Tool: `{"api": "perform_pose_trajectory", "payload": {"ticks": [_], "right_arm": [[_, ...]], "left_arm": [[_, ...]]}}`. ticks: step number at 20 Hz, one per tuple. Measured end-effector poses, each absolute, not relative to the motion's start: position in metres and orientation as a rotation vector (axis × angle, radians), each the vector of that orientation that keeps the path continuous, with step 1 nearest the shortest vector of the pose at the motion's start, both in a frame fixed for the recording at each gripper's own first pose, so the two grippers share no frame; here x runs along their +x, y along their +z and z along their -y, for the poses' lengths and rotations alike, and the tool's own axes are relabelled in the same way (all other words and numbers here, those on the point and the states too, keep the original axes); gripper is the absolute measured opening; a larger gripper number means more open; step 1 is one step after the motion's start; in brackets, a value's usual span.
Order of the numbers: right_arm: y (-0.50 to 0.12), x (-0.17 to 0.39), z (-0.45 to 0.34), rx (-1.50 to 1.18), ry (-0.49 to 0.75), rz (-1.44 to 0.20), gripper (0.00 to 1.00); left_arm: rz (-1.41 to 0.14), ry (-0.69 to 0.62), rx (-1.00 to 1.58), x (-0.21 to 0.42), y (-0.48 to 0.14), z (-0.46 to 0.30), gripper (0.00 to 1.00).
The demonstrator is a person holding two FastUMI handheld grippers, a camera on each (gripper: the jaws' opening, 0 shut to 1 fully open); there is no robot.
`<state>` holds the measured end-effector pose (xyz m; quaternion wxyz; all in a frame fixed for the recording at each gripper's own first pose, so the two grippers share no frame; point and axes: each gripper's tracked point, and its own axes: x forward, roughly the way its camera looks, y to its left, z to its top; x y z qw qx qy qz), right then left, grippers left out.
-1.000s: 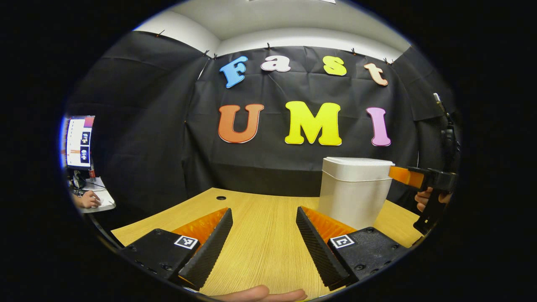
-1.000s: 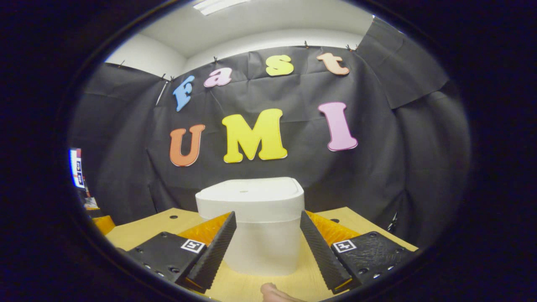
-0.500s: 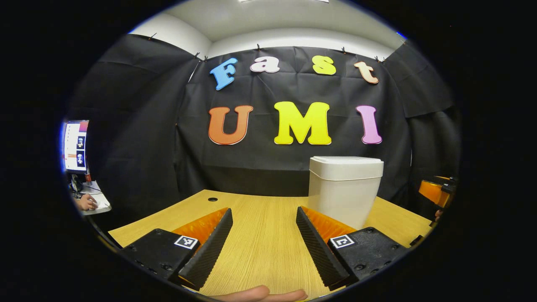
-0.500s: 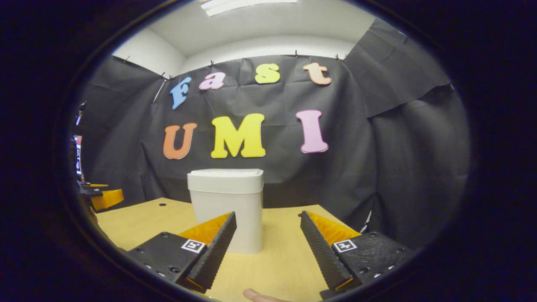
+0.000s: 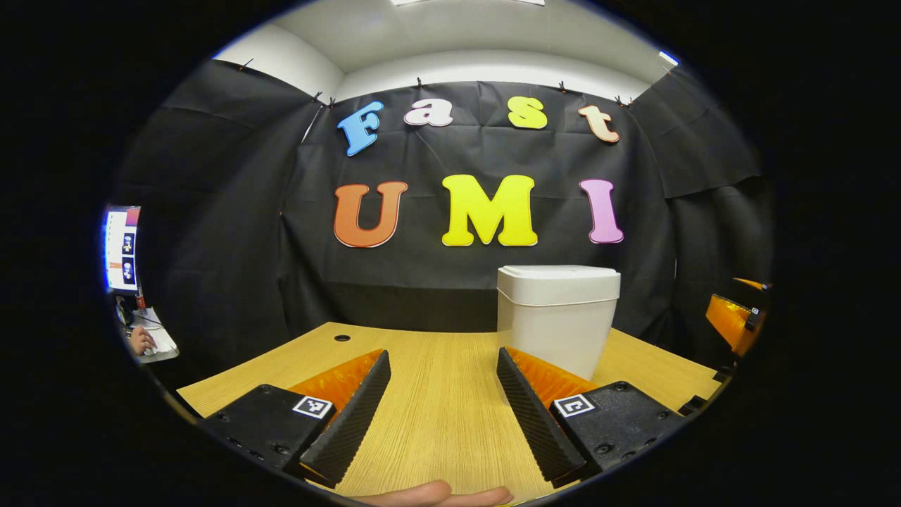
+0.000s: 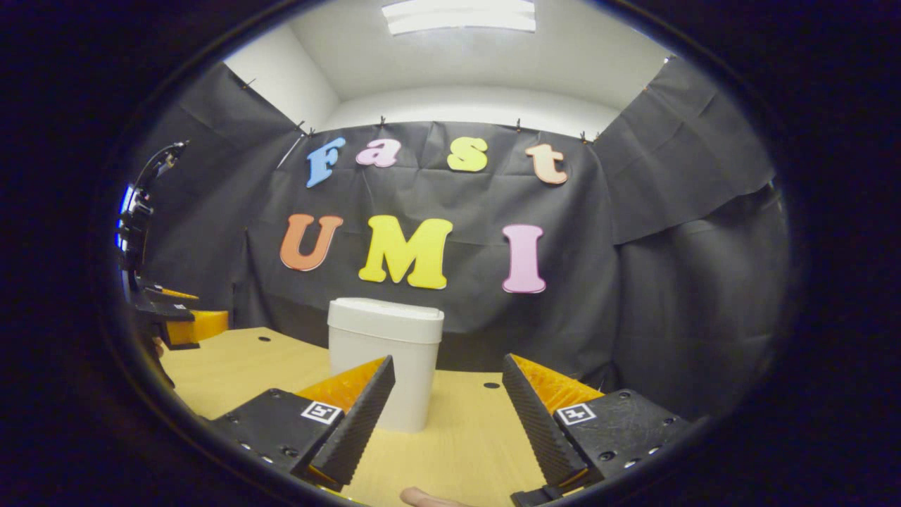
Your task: Press the lid of the desktop garbage bin to open it, pick up the crumpled paper on the desktop and throw it into the bin, then pick up the pop can on the desktop and drop it into the bin, and finally close the garbage bin lid.
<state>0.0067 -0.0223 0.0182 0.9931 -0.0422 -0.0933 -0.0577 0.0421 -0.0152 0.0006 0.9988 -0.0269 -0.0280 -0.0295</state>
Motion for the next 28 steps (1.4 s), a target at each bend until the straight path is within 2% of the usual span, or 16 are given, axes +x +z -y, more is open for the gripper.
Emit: {"api": "perform_pose_trajectory", "payload": {"ticks": [7, 8, 9, 16, 25, 26, 27, 28], "right_arm": [[0.002, 0.002, 0.01, -0.054, -0.077, 0.143, 0.95], [0.002, 0.004, 0.009, -0.033, -0.064, 0.133, 0.92], [-0.001, 0.004, 0.008, -0.018, -0.058, 0.118, 0.95], [-0.015, 0.013, 0.014, 0.02, -0.065, 0.052, 0.95], [-0.016, 0.017, 0.013, 0.023, -0.061, 0.042, 0.95], [-0.016, 0.016, 0.011, 0.023, -0.054, 0.045, 0.98], [-0.016, 0.016, 0.011, 0.024, -0.051, 0.047, 0.95], [-0.016, 0.016, 0.011, 0.023, -0.05, 0.047, 0.98]], "left_arm": [[0.02, -0.037, -0.072, 0.047, -0.008, 0.006, 0.98], [0.02, -0.034, -0.07, 0.047, -0.008, 0.005, 0.98], [0.021, -0.032, -0.068, 0.047, -0.007, 0.004, 0.98], [0.038, -0.045, -0.057, 0.045, -0.004, 0.01, 0.98], [0.034, -0.035, -0.056, 0.046, -0.006, 0.008, 0.98], [0.035, -0.036, -0.055, 0.046, -0.005, 0.008, 0.98], [0.038, -0.037, -0.054, 0.046, -0.004, 0.009, 0.98], [0.037, -0.037, -0.053, 0.045, -0.005, 0.009, 0.98]]}}
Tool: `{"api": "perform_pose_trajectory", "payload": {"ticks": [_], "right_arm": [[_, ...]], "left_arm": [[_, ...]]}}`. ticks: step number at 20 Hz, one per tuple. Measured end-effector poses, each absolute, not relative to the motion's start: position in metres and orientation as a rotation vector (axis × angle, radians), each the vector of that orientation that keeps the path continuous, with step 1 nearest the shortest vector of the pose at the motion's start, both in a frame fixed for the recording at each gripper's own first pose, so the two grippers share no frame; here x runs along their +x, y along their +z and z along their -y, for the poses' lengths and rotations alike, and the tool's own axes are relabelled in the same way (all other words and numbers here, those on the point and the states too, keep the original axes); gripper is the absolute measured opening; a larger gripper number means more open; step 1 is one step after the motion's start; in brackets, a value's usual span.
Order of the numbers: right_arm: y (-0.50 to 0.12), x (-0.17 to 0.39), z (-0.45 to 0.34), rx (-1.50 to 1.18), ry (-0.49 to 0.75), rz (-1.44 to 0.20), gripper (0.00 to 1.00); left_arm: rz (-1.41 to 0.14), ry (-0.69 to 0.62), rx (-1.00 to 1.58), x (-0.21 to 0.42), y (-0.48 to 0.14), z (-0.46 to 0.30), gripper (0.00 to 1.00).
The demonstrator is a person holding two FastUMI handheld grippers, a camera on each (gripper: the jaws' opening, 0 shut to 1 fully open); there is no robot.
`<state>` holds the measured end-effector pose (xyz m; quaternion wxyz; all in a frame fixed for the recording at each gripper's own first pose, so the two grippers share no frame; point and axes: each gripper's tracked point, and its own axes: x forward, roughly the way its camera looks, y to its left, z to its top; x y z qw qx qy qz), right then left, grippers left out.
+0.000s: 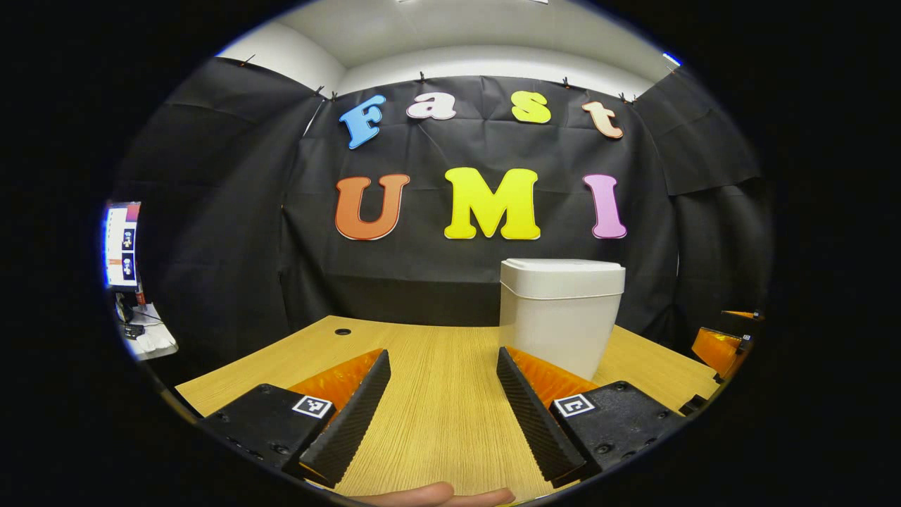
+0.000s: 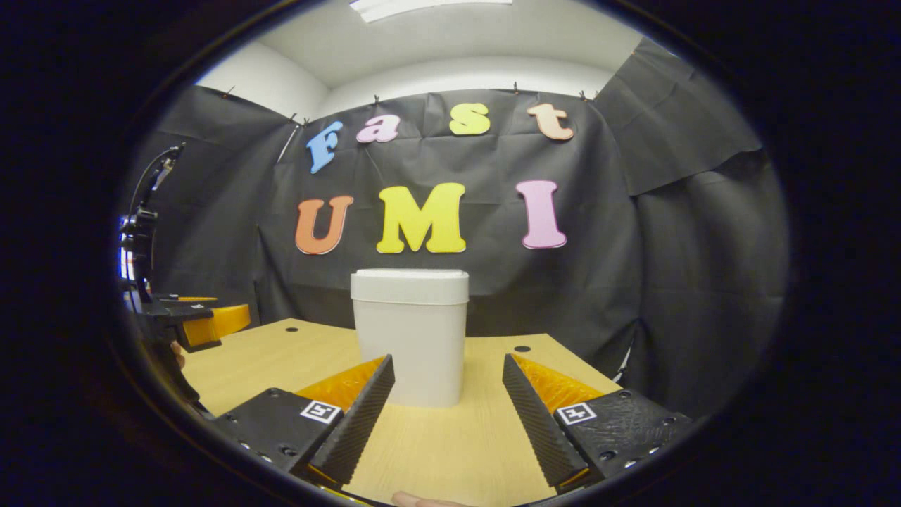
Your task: Press the lid of the desktop garbage bin to open it, pick up the crumpled paper on the desktop and throw it into the bin, then pick up the pop can on the desktop and drop it into the bin, and finally close the garbage bin lid.
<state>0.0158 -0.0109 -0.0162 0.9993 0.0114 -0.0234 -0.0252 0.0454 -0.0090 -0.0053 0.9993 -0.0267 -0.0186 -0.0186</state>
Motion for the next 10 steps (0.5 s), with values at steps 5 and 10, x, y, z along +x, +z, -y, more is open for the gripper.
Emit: {"api": "perform_pose_trajectory", "payload": {"ticks": [5, 10], "right_arm": [[-0.0227, 0.0182, 0.0089, 0.01, -0.05, 0.031, 0.95], [-0.0198, 0.0219, 0.0051, 0.019, -0.039, 0.035, 0.95]], "left_arm": [[0.029, -0.037, -0.051, 0.047, -0.008, 0.0103, 0.98], [0.039, -0.018, -0.049, 0.0445, -0.0045, 0.0058, 0.98]]}}
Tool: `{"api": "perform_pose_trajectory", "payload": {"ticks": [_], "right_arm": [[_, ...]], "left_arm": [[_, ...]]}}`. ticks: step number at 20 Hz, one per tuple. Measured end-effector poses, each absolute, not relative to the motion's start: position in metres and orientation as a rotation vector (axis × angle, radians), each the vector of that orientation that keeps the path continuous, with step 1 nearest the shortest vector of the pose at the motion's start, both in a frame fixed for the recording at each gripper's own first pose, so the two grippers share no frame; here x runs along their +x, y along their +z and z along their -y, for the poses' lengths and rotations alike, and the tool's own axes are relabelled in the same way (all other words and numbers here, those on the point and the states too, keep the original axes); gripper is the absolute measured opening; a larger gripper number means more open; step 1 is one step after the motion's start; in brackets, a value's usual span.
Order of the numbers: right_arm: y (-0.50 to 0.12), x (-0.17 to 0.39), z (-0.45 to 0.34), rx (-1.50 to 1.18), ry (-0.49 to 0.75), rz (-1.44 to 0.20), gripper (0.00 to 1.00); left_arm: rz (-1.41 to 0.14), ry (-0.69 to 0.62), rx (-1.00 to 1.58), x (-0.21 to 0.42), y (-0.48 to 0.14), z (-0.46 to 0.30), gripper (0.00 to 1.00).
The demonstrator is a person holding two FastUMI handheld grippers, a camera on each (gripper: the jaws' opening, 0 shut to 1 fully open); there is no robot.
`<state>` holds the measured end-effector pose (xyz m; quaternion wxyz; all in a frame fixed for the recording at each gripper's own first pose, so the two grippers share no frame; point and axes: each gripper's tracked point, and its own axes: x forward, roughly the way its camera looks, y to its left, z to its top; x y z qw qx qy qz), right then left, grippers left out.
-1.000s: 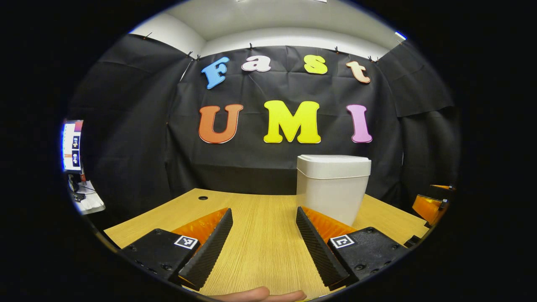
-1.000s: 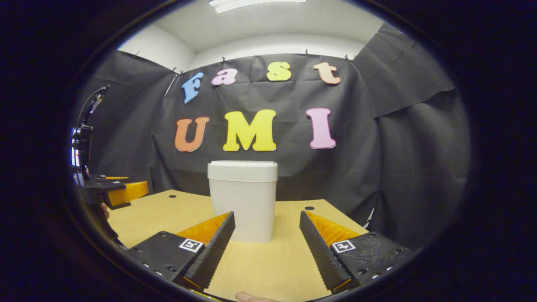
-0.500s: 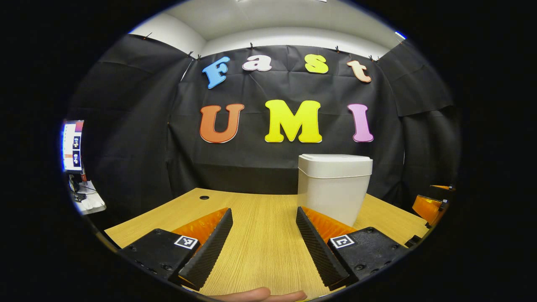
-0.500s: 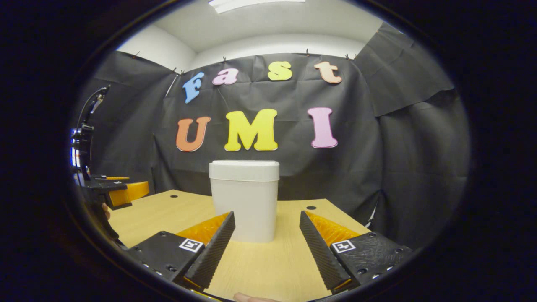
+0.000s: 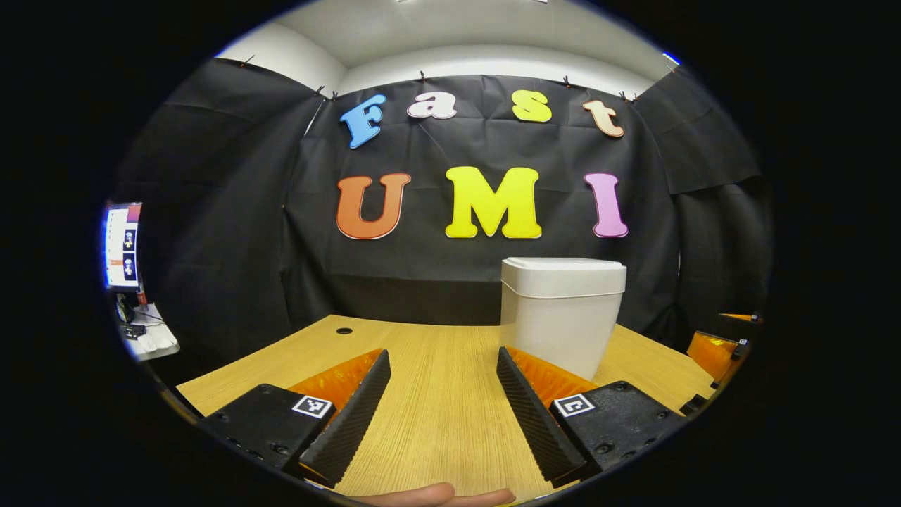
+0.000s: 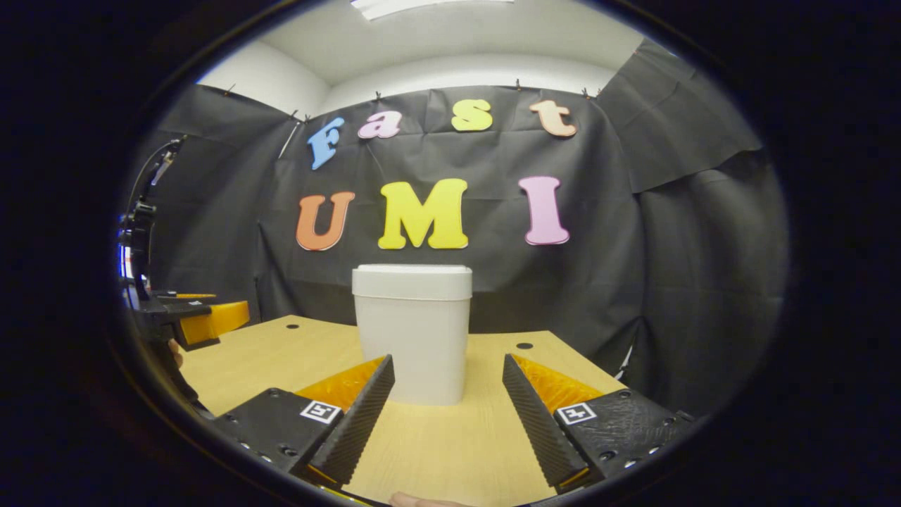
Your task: Press the lid of the desktop garbage bin to open it, pick up the crumpled paper on the desktop and throw it into the bin, then pick up the pop can on the desktop and drop it into the bin, and finally close the garbage bin lid.
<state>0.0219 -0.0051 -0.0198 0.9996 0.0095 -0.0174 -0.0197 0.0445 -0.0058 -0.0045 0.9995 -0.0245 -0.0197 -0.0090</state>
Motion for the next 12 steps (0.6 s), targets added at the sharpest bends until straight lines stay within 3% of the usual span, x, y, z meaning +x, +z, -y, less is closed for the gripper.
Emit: {"api": "perform_pose_trajectory", "payload": {"ticks": [12], "right_arm": [[-0.004, 0.036, 0.003, -0.059, 0.059, 0.084, 0.95]], "left_arm": [[0.014, 0.061, -0.073, 0.049, -0.014, 0.01, 0.98]]}}
